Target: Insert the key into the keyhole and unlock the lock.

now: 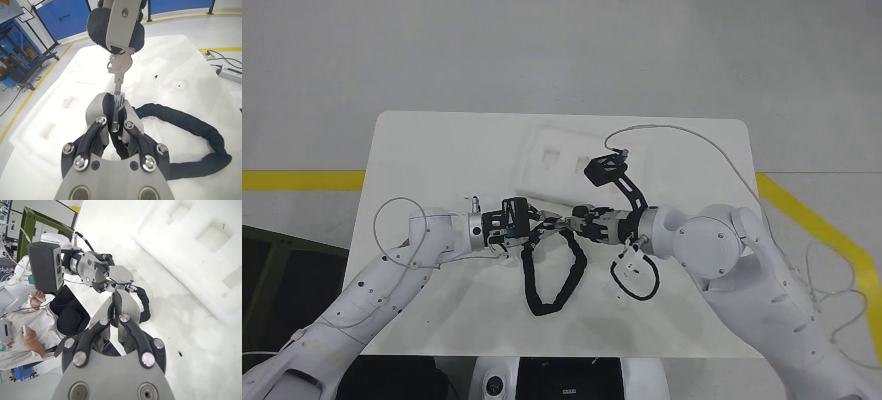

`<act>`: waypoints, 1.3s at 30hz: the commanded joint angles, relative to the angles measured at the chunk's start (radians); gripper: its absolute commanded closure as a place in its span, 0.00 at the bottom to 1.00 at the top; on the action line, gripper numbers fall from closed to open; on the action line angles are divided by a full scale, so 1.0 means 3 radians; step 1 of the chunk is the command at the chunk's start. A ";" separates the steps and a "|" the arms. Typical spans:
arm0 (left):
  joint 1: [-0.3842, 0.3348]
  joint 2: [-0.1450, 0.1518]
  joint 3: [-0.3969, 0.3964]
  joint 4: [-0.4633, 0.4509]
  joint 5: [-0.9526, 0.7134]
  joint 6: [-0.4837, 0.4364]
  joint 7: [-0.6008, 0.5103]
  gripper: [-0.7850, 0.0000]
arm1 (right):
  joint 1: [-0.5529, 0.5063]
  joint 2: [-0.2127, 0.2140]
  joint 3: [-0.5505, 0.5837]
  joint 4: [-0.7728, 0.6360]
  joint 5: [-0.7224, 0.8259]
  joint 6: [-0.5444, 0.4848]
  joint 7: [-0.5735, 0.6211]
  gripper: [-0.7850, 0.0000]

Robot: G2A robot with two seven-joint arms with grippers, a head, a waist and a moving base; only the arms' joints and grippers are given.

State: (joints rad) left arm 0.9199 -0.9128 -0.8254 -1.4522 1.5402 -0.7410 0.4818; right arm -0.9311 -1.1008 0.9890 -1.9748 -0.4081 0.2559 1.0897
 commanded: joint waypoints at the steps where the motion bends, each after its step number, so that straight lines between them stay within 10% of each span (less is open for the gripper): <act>1: 0.0000 0.0000 0.0000 0.0000 0.0000 0.0000 0.0000 1.00 | 0.0009 -0.0004 -0.0013 0.0010 -0.0001 0.0003 -0.0008 1.00; 3: 0.0000 0.0000 0.0000 0.0000 0.0000 0.0000 0.0000 1.00 | 0.0015 -0.0008 -0.0025 0.0021 0.0009 0.0006 -0.0009 0.82; 5: 0.0000 0.0000 0.0000 0.0000 0.0000 0.0000 0.0000 1.00 | 0.0021 -0.0011 -0.0027 0.0030 0.0034 0.0002 -0.0014 0.00; 16: 0.0026 -0.0004 -0.0011 -0.0036 -0.0036 -0.0013 -0.0094 1.00 | -0.0084 0.0019 0.0238 0.0076 0.0262 -0.0566 -0.0232 0.00; 27: -0.0244 -0.0019 -0.0110 0.0056 -0.0456 -0.0899 -0.0628 1.00 | -0.0278 0.0104 0.0532 0.0273 0.0045 -0.2088 -0.0544 0.00; 39: -0.0977 0.0065 0.0807 0.0173 -0.1761 -0.0904 -0.1545 1.00 | -0.0293 0.0135 0.0450 0.0482 -0.0701 -0.3094 -0.0962 0.00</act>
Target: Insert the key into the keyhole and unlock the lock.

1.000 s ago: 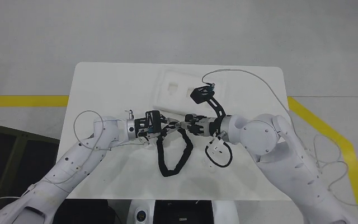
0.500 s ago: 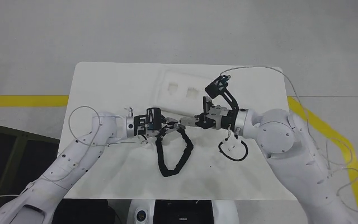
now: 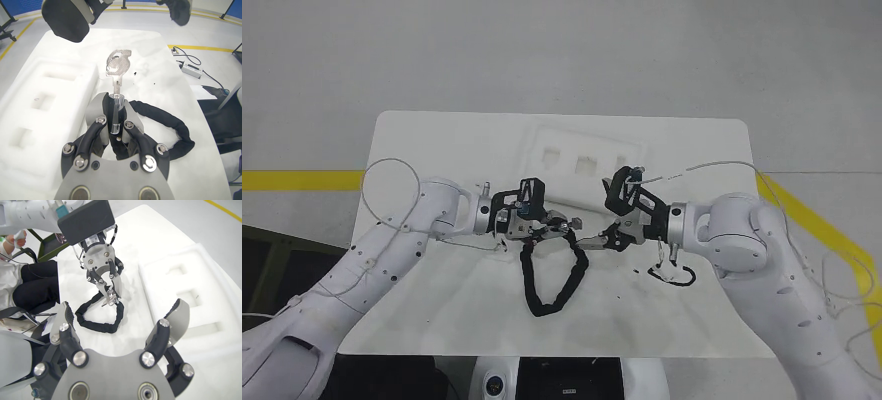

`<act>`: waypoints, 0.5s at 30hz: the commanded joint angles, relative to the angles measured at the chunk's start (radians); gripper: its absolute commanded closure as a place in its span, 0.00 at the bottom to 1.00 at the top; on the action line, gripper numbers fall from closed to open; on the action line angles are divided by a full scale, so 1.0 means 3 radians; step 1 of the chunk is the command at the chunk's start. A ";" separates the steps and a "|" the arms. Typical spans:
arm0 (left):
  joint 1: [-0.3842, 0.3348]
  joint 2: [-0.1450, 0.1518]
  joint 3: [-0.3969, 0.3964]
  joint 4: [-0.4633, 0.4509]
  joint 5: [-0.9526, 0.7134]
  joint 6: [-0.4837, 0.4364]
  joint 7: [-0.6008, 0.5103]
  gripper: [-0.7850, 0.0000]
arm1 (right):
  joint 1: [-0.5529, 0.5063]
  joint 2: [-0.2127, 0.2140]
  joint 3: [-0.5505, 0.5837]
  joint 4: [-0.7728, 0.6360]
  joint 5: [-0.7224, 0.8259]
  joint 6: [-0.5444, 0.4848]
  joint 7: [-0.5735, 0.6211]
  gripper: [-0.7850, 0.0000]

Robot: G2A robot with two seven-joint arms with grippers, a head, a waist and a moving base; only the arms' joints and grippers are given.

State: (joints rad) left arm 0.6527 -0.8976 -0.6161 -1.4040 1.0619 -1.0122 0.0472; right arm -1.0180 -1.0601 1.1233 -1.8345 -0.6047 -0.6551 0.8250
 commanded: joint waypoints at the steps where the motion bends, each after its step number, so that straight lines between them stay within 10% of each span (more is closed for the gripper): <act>1: -0.0165 0.0030 0.0201 0.0015 -0.0309 0.0000 -0.0179 1.00 | -0.0010 0.0001 0.0014 0.0035 -0.0117 -0.0094 -0.0164 0.00; 15: -0.0886 0.0220 0.0979 0.0044 -0.1571 0.0000 -0.0856 1.00 | 0.0011 0.0024 0.0045 -0.0042 -0.0669 -0.0514 -0.0429 0.00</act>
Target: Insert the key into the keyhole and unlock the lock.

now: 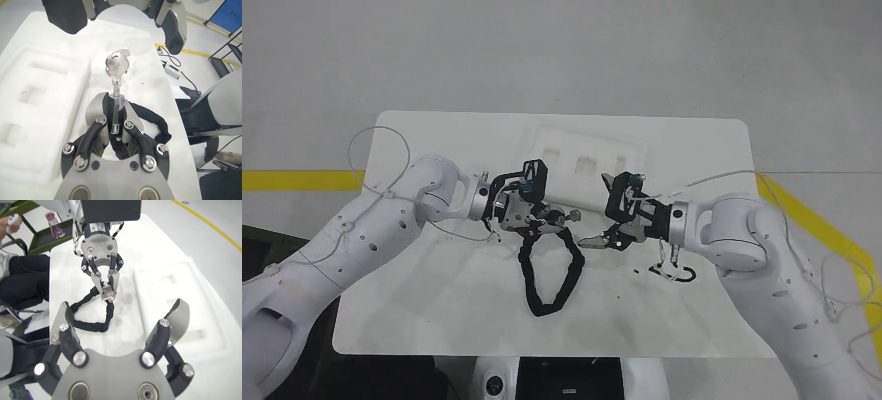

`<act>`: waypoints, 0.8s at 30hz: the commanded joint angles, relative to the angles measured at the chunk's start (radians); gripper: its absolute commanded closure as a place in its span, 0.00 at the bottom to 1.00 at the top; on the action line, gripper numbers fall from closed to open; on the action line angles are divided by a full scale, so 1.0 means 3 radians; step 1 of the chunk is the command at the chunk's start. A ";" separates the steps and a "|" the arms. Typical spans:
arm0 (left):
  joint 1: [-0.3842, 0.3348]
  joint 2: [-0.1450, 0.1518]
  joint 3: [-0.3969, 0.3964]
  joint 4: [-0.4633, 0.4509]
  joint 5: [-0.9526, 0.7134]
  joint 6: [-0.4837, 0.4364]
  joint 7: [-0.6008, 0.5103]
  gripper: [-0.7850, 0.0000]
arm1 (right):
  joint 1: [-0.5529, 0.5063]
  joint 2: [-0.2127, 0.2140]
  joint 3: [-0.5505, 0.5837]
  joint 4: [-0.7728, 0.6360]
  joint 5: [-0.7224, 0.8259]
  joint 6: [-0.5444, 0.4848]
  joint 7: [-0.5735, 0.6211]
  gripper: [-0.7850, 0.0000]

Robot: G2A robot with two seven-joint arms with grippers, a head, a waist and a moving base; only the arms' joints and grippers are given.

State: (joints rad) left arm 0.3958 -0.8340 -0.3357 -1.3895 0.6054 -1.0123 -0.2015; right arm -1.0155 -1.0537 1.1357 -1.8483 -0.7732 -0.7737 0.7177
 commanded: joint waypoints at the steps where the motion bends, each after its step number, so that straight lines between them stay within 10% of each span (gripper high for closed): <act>1: -0.0062 0.0015 0.0087 -0.0011 -0.0096 0.0000 -0.0054 1.00 | 0.0008 0.0007 0.0011 0.0016 -0.0210 -0.0203 -0.0143 0.00; 7: -0.0216 0.0037 0.0302 -0.0020 -0.0275 0.0000 -0.0114 1.00 | -0.0005 0.0007 0.0021 -0.0004 -0.0866 -0.0325 -0.0656 0.00; 10: -0.0257 0.0040 0.0387 -0.0018 -0.0308 0.0000 -0.0089 1.00 | -0.0011 0.0002 -0.0025 -0.0027 -0.1150 -0.0331 -0.0863 0.30; 14: -0.0303 0.0043 0.0477 0.0003 -0.0328 0.0000 -0.0030 1.00 | 0.0011 -0.0006 -0.0143 -0.0047 -0.1406 -0.0398 -0.0985 0.21; 18: -0.0352 0.0044 0.0548 0.0018 -0.0323 0.0000 0.0038 1.00 | 0.0052 -0.0013 -0.0226 -0.0032 -0.1524 -0.0430 -0.1012 0.53; 24: -0.0353 0.0044 0.0552 0.0031 -0.0281 0.0000 0.0097 1.00 | 0.0107 -0.0020 -0.0281 0.0001 -0.1561 -0.0424 -0.1025 0.68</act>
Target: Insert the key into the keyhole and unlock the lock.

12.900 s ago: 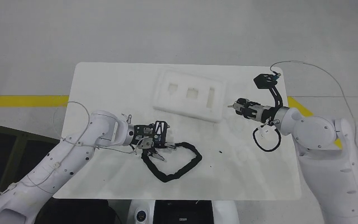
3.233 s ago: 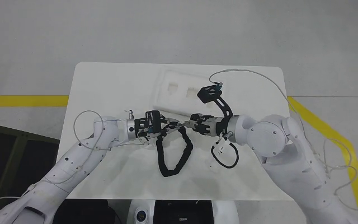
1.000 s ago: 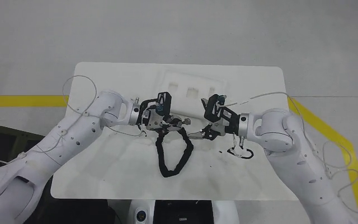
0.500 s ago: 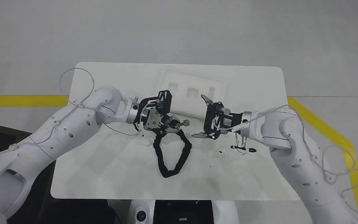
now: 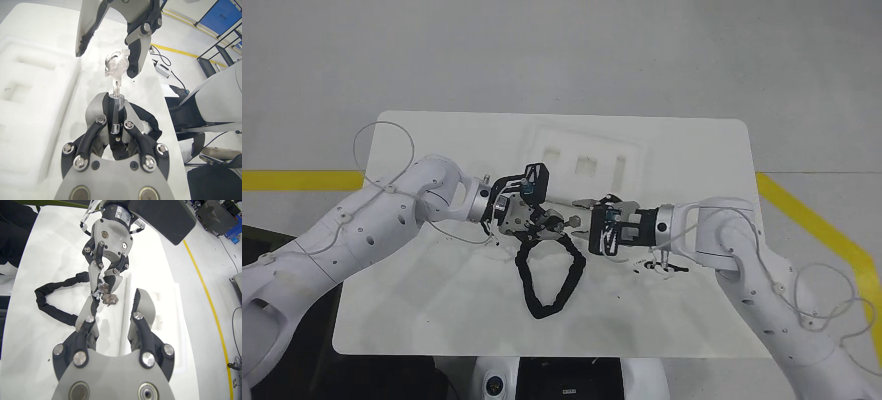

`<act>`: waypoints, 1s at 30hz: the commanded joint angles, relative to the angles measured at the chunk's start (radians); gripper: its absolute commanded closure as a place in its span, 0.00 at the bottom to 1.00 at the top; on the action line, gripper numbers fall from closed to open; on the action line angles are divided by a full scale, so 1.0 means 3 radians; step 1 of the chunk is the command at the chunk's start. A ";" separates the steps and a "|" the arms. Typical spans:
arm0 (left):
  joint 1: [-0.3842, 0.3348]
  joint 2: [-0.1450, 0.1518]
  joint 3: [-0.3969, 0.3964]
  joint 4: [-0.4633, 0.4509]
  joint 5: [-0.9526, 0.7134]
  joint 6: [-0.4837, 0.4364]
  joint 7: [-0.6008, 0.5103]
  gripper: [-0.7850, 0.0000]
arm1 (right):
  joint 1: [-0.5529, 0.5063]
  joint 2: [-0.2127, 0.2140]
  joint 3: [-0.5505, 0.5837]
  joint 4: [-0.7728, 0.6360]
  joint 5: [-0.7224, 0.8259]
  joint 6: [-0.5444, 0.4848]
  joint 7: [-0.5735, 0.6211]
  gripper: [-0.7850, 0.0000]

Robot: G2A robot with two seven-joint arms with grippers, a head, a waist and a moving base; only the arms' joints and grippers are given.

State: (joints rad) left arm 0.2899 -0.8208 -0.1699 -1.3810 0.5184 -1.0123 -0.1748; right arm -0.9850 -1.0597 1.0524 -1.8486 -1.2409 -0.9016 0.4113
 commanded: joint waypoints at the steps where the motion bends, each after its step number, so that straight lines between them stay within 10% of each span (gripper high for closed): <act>1: 0.0005 0.0000 0.0000 0.0004 0.0012 0.0000 0.0021 1.00 | 0.0011 -0.0001 -0.0007 0.0004 -0.0002 0.0005 -0.0011 0.78; 5: 0.0012 -0.0002 0.0000 0.0008 0.0041 0.0000 0.0053 1.00 | 0.0025 -0.0002 -0.0031 0.0020 0.0003 -0.0007 -0.0024 1.00; 30: 0.0002 0.0020 0.0000 0.0041 0.0309 0.0000 0.0299 1.00 | 0.0160 -0.0031 -0.0286 0.0206 0.1388 0.0369 0.0840 1.00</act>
State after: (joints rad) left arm 0.2907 -0.8151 -0.1700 -1.3693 0.6074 -1.0123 -0.0886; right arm -0.9386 -1.0681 0.9718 -1.7883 -0.8605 -0.8140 0.6384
